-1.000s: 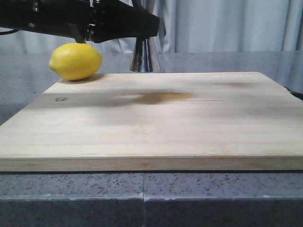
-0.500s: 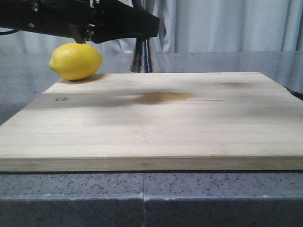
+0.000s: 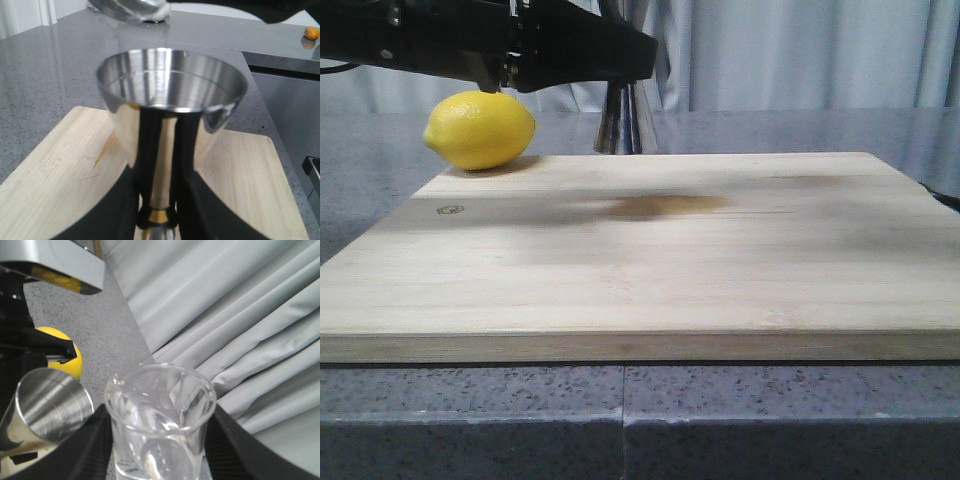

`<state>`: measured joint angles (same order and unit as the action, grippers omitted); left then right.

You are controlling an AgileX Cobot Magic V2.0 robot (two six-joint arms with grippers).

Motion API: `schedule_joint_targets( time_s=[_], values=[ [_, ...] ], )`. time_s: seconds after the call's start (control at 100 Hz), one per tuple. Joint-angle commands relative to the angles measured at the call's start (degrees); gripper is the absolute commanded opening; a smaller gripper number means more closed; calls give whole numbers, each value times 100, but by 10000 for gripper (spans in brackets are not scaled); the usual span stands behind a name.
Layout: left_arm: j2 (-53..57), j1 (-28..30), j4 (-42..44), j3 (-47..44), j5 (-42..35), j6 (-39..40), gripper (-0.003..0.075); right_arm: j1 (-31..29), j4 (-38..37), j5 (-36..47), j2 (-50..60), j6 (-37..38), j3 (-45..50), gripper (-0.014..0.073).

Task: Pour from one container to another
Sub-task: 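Tilt the beaker with the right gripper, pouring liquid into the jigger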

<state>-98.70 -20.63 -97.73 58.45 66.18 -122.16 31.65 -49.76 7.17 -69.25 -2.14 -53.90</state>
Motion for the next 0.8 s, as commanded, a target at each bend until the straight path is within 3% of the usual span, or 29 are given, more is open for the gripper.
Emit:
schedule_joint_targets(
  time_s=[0.0, 0.79],
  values=[
    [303, -32, -390, 157, 606, 49, 73, 8, -98, 276, 190, -33, -215, 225],
    [303, -32, -390, 157, 606, 49, 73, 8, -695, 139, 190, -33, -215, 225]
  ],
)
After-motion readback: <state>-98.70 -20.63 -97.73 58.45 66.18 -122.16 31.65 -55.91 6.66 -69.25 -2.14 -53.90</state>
